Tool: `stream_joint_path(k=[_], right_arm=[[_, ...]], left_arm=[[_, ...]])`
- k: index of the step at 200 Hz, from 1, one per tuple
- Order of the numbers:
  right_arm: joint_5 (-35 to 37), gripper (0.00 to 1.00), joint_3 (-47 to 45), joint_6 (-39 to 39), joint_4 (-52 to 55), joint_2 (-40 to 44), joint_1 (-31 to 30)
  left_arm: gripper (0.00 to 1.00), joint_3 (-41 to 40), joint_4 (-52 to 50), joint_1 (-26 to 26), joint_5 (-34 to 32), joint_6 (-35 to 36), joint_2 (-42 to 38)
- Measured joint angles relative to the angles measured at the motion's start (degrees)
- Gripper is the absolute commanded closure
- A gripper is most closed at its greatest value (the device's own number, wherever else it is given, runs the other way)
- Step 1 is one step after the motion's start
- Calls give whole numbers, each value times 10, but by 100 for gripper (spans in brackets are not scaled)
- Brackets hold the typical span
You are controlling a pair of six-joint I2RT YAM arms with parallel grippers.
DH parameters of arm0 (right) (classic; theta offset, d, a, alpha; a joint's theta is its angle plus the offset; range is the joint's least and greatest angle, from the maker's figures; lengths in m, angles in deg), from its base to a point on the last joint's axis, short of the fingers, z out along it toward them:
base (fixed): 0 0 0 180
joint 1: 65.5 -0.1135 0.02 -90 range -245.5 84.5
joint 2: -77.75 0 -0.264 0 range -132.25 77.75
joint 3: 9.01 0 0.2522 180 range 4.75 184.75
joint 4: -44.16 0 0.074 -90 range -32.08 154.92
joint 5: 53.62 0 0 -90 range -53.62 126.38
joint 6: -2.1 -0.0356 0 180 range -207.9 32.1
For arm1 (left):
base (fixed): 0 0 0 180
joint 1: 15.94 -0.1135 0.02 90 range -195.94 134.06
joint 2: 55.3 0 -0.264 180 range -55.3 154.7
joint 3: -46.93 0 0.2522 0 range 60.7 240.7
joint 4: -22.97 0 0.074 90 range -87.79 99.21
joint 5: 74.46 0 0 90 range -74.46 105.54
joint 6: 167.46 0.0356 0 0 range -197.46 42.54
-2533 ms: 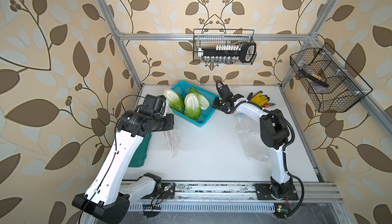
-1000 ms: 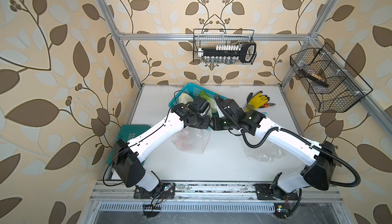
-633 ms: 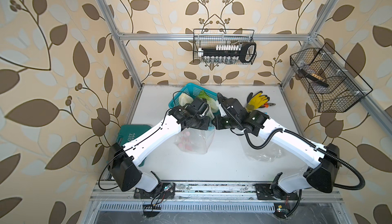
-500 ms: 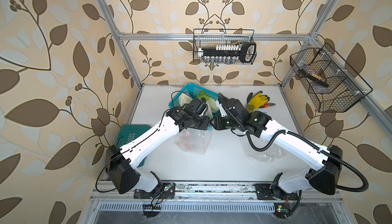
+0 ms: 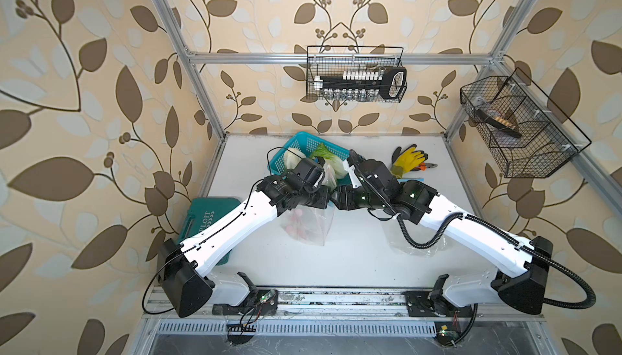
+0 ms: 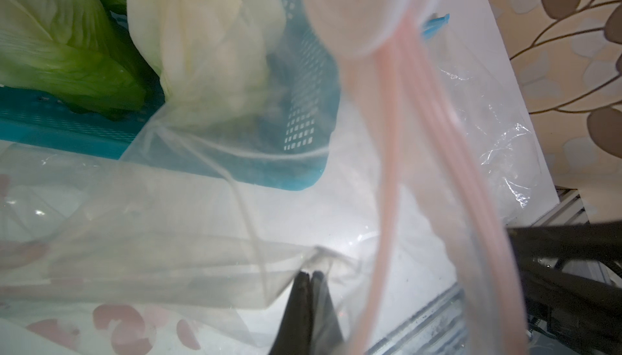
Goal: Put the chinese cabbages into a zipper bag and zip it
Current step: Open the zipper of the food storage bag at the center of the board.
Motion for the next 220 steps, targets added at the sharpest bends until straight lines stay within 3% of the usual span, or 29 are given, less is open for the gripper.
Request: stream_joint_path(k=[45, 67, 102, 150, 170, 194, 220], right_arm=[[20, 85, 4, 3, 5, -49, 24], [18, 98, 4, -3, -2, -51, 24], [16, 100, -7, -10, -33, -50, 16], [-20, 100, -13, -19, -66, -71, 15], [-37, 100, -20, -28, -87, -78, 14], [-57, 100, -29, -44, -106, -80, 14], [-71, 100, -50, -72, -134, -82, 15]], left_arm=[[100, 13, -27, 0, 2, 1, 0], [97, 42, -58, 0, -8, 5, -7], [100, 115, -129, 0, -37, 15, -13], [100, 121, -181, -4, -50, 15, -47], [94, 119, -189, -8, -53, 16, -47], [68, 109, -196, -22, -54, 20, -47], [64, 107, -203, -31, -53, 19, -49]])
